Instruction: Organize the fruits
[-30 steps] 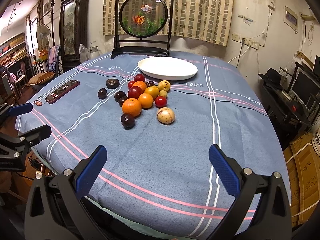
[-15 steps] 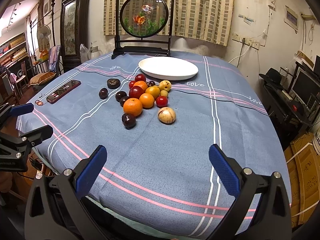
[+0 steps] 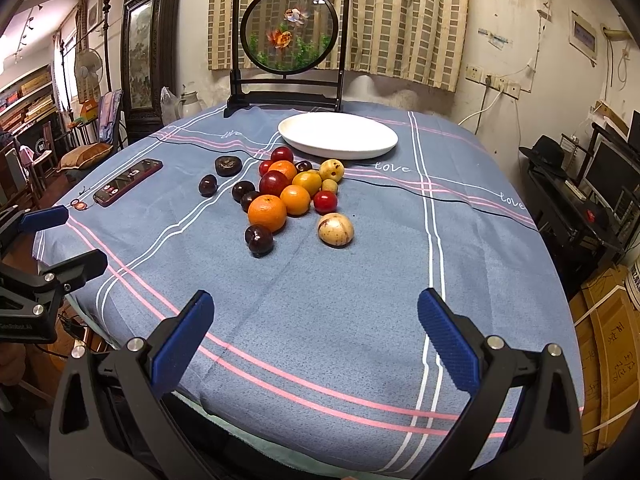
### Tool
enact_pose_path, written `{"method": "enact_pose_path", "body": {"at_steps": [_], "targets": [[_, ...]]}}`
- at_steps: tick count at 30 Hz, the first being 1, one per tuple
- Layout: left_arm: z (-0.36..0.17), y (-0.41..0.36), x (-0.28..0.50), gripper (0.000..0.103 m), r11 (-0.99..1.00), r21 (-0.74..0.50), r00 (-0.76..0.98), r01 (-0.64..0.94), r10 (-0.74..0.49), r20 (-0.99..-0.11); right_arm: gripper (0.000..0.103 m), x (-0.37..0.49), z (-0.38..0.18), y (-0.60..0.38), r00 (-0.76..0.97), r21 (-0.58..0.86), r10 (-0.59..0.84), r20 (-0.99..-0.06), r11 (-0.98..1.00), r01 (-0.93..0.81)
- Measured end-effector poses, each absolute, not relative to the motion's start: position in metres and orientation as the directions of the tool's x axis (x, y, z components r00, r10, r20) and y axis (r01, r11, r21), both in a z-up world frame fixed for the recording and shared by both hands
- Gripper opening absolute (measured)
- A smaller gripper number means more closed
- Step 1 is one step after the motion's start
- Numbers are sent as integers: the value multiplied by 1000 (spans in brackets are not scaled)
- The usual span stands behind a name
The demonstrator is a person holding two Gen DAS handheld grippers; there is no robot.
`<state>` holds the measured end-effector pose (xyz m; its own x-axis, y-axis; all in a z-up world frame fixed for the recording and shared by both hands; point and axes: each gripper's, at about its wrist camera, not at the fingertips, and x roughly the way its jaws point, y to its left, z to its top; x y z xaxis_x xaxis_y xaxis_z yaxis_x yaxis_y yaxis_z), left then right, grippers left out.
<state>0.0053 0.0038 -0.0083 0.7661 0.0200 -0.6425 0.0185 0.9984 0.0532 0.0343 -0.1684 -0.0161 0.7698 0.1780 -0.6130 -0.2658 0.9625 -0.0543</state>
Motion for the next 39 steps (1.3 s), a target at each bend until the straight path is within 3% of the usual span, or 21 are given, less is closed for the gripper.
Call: {"method": "enact_pose_path", "body": {"at_steps": [25,29,31,36,39], "targets": [[-29,11,19,101,999,38,742,29,4,-671,102,49,-32,-170,783,9,226,-580,963,-271],[-38,21,35,101,1000,10,730,23,-10,-683,101,83,-40,-164,727,94,323,-606,936,-338],[-40,27,43,101,1000,9,730,22,-10,-684,86,97,-43,-157,699,125,366,-615,920,-371],[-41,42,62,101,1000,-7,735,24,-22,-678,59,155,-59,-154,654,73,262,-709,950,-302],[-43,50,72,101,999,-24,737,23,-33,-675,56,180,-66,-163,617,92,248,-747,958,-273]]}}
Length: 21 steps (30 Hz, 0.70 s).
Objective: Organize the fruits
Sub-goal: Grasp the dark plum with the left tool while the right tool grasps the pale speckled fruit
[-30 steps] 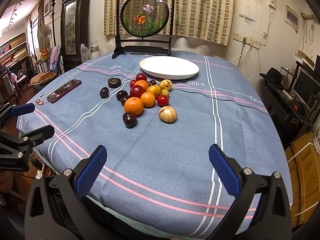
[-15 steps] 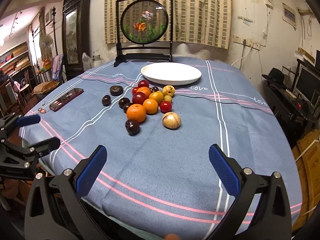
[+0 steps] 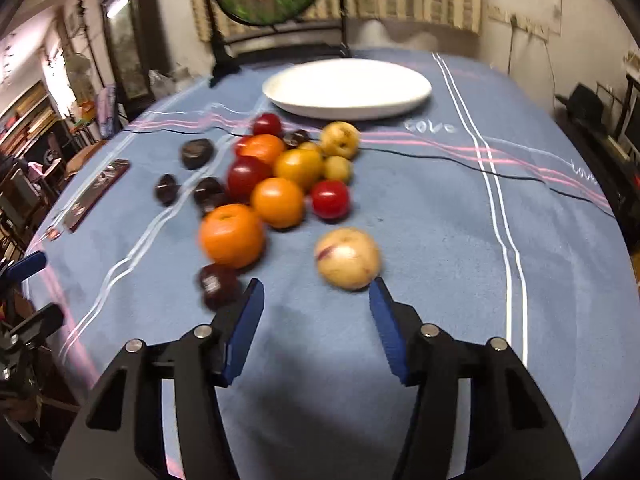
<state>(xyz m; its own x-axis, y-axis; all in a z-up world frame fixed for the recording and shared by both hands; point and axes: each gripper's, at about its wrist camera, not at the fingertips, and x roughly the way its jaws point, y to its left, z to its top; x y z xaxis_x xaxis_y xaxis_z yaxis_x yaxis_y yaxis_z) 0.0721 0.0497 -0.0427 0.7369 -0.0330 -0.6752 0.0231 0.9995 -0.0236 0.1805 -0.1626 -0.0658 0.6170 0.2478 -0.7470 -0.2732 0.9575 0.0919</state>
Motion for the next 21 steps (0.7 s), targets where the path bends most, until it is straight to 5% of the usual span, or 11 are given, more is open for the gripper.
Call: {"method": "enact_pose_path", "body": {"at_steps": [6,9,13,21], "targets": [[-45,61,101,101,999,-35,722,41,-54,-690,56,207,-76,-163,586,70,222,-780,960,-270],[-44,71,128,101,999,-36,704,33,-48,-709,42,216,-85,-168,562,106,245,-790,957,-269],[-45,77,164,98,997,-36,683,61,-68,-727,41,215,-83,-181,566,182,299,-768,950,-254],[-67,74,219,60,991,-22,612,135,-101,-784,41,218,-84,-189,566,220,309,-765,950,-221]]}}
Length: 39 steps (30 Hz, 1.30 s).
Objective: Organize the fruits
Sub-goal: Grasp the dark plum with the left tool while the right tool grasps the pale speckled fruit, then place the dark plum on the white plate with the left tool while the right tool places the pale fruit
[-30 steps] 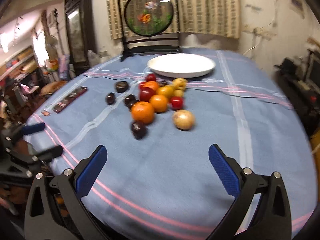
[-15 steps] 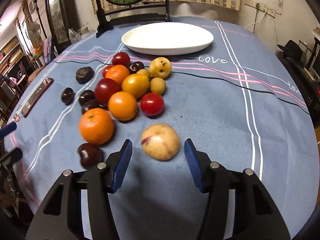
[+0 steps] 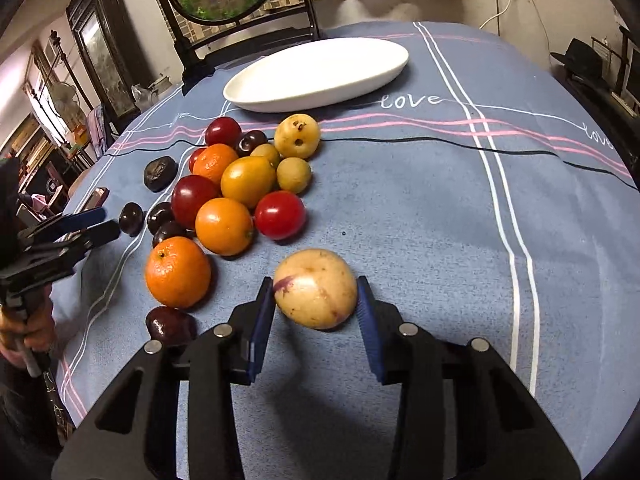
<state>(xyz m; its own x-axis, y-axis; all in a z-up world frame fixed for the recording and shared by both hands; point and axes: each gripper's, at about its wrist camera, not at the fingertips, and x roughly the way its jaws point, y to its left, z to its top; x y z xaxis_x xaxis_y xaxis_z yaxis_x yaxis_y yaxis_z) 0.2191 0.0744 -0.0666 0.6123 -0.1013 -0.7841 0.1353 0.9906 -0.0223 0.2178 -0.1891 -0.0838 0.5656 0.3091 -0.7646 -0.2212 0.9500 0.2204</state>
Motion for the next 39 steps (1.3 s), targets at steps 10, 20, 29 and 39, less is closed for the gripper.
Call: {"method": "enact_pose_path", "body": {"at_steps": [10,20,29,39], "targets": [[-82,73,238,35,983,-88,559,163,-165,-812,41,218,-84,-189,563,221,312,-766,949,-225],[-73,74,238,32,974,-146,557,176,-221,-801,41,221,-79,-192,576,240,333,-747,942,-234],[-8,44,322,32,956,-186,655,226,-291,-698,41,322,-26,-192,729,235,302,-614,952,-196],[-41,2,457,32,974,-129,550,187,-212,-808,41,438,-54,-171,664,200,271,-697,963,-183]]}}
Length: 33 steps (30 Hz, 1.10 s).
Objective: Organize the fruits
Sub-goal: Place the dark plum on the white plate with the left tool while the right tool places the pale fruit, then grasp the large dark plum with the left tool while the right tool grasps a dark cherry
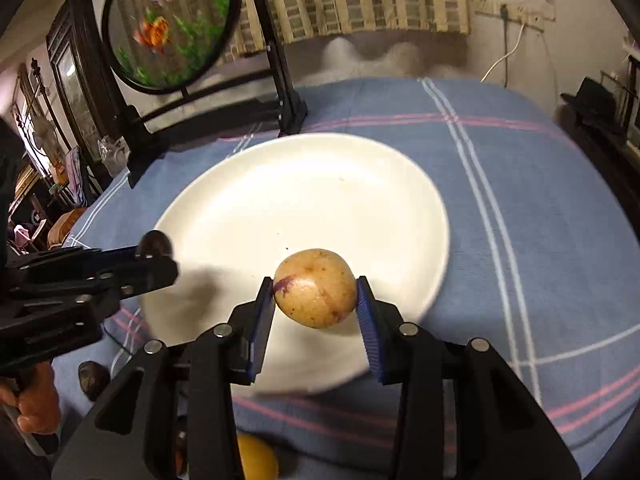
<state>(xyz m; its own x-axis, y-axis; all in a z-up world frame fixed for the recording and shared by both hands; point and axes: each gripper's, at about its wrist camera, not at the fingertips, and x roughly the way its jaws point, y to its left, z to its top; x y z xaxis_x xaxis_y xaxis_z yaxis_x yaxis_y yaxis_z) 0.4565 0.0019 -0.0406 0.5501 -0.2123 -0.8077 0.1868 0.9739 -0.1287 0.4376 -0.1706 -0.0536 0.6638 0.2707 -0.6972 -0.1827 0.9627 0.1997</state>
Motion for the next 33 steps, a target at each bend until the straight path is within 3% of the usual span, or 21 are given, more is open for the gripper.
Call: {"method": "enact_pose_path", "body": {"at_steps": [3,5,6,7,11,13,18,23,33], "targets": [[-54,4,470,32,977,-129,519,171,-200,-831,42,446,-58,-168,648,193,277,-710,961,-200],[-59,7,475,34,981,-124,506,151,-185,-842,51,448,-58,-167,650,182,272,-710,962,-203],[-58,7,474,49,982,-125,505,145,-182,-844,60,446,-56,-167,658,175,266,-704,964,-202],[-55,8,471,69,983,-122,508,138,-176,-843,62,443,-53,-167,665,169,262,-700,965,-201],[-23,17,429,79,982,-124,585,145,-186,-789,62,412,-26,-169,704,168,276,-655,961,-220],[-12,24,405,89,981,-131,611,144,-192,-768,63,384,-12,-170,722,161,281,-632,959,-233],[-3,46,329,98,982,-121,673,144,-187,-715,65,280,-6,-169,735,154,312,-603,949,-277],[-25,76,280,99,982,-166,697,86,-178,-695,65,199,-37,-151,688,193,362,-629,930,-313],[-49,112,264,99,975,-223,706,-20,-144,-693,65,169,-70,-97,647,5,272,-712,924,-383]]}}
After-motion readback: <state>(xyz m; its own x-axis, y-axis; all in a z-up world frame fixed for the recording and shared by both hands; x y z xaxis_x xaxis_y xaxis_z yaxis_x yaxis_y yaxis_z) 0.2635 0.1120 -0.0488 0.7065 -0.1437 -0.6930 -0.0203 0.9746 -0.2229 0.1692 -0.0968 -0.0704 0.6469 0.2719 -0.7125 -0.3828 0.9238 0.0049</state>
